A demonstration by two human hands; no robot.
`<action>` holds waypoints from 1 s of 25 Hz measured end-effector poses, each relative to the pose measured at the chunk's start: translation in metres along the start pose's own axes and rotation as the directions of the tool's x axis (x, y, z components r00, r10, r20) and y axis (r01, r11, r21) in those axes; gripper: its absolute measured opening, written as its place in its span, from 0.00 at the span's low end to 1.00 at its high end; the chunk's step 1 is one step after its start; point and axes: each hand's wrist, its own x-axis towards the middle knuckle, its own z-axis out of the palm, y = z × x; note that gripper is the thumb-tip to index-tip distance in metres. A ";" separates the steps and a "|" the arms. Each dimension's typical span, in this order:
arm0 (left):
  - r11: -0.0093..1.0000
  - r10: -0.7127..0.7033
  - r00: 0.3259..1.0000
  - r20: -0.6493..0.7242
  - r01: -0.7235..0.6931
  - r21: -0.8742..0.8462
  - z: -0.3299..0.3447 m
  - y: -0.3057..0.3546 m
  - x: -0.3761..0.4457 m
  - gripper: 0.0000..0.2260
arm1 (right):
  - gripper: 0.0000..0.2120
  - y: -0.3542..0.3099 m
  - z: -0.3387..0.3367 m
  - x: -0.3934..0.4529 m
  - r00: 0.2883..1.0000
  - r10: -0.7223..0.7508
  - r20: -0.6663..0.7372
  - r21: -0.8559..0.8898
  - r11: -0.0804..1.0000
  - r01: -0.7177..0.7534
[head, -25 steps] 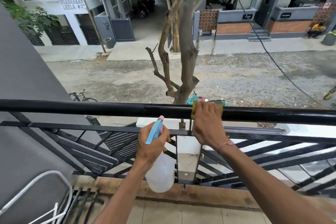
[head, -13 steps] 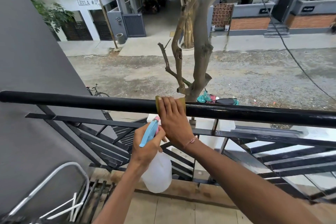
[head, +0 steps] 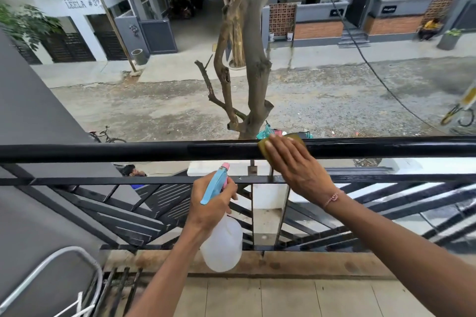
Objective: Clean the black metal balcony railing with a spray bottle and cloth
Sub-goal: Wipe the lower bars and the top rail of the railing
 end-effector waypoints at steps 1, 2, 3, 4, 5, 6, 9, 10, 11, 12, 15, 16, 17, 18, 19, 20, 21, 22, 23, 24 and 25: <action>1.000 -0.006 1.000 0.018 0.006 -0.001 0.010 0.001 0.000 0.07 | 0.32 0.012 -0.003 -0.012 0.998 0.059 0.027 0.017 0.998 -0.060; 1.000 -0.011 0.999 0.037 0.011 0.004 0.020 0.002 0.000 0.07 | 0.34 0.026 -0.007 -0.022 0.992 0.108 0.060 0.027 0.994 -0.110; 1.000 -0.016 0.998 0.054 0.016 0.014 0.029 0.003 0.001 0.07 | 0.34 0.040 -0.011 -0.031 0.985 0.150 0.091 0.028 0.988 -0.153; 1.000 -0.024 0.997 0.070 0.023 0.021 0.041 0.004 0.002 0.06 | 0.32 0.056 -0.016 -0.041 0.972 0.201 0.122 0.022 0.978 -0.205; 0.999 -0.037 0.996 0.084 0.035 0.020 0.054 0.006 0.003 0.06 | 0.29 0.073 -0.020 -0.052 0.951 0.266 0.159 0.015 0.962 -0.272; 0.999 -0.050 0.995 0.091 0.049 0.016 0.067 0.009 0.003 0.06 | 0.27 0.087 -0.026 -0.062 0.911 0.354 0.209 0.003 0.932 -0.363; 0.996 -0.081 0.992 0.096 0.083 -0.013 0.105 0.019 0.000 0.04 | 0.28 0.107 -0.031 -0.076 0.747 0.598 0.289 -0.063 0.791 -0.609; 0.996 -0.079 0.992 0.102 0.083 -0.027 0.117 0.023 -0.002 0.05 | 0.28 0.104 -0.031 -0.074 0.718 0.626 0.303 -0.058 0.764 -0.642; 0.996 -0.074 0.991 0.111 0.079 -0.045 0.128 0.027 -0.005 0.07 | 0.29 0.098 -0.032 -0.069 0.726 0.611 0.315 -0.033 0.772 -0.635; 0.995 -0.068 0.991 0.119 0.076 -0.060 0.136 0.031 -0.007 0.09 | 0.30 0.088 -0.034 -0.060 0.758 0.559 0.335 0.003 0.804 -0.594; 0.996 -0.050 0.994 0.094 0.056 -0.066 0.162 0.040 -0.011 0.04 | 0.24 0.064 -0.040 -0.032 0.909 0.318 0.269 0.144 0.920 -0.365; 0.997 -0.049 0.996 0.070 0.053 -0.064 0.169 0.041 -0.012 0.02 | 0.25 0.061 -0.041 -0.026 0.936 0.261 0.235 0.182 0.935 -0.306; 0.996 -0.053 0.998 0.036 0.055 -0.067 0.174 0.041 -0.013 0.02 | 0.31 0.061 -0.042 -0.022 0.954 0.208 0.218 0.214 0.943 -0.255; 0.995 -0.063 0.998 -0.001 0.063 -0.075 0.179 0.041 -0.014 0.03 | 0.36 0.064 -0.042 -0.022 0.958 0.152 0.244 0.229 0.950 -0.210; 0.994 -0.075 0.997 -0.033 0.072 -0.084 0.182 0.043 -0.016 0.04 | 0.38 0.069 -0.041 -0.026 0.960 0.094 0.265 0.238 0.958 -0.159; 0.994 -0.079 0.996 -0.047 0.075 -0.085 0.185 0.045 -0.016 0.05 | 0.38 0.073 -0.038 -0.030 0.963 0.045 0.266 0.241 0.964 -0.111; 0.994 -0.077 0.996 -0.044 0.073 -0.078 0.187 0.045 -0.017 0.05 | 0.36 0.076 -0.034 -0.035 0.969 0.015 0.248 0.241 0.967 -0.077; 0.995 -0.070 0.997 -0.028 0.068 -0.068 0.192 0.044 -0.017 0.05 | 0.34 0.080 -0.030 -0.040 0.971 0.002 0.240 0.232 0.971 -0.059; 0.996 -0.060 0.998 -0.001 0.059 -0.059 0.196 0.045 -0.015 0.05 | 0.33 0.084 -0.026 -0.043 0.973 0.003 0.232 0.230 0.971 -0.058; 0.998 -0.053 0.998 0.040 0.055 -0.043 0.200 0.045 -0.012 0.05 | 0.33 0.086 -0.023 -0.047 0.975 0.006 0.222 0.233 0.971 -0.059; 0.998 -0.049 0.996 0.081 0.052 -0.034 0.204 0.046 -0.008 0.04 | 0.32 0.087 -0.019 -0.054 0.977 0.007 0.212 0.227 0.972 -0.056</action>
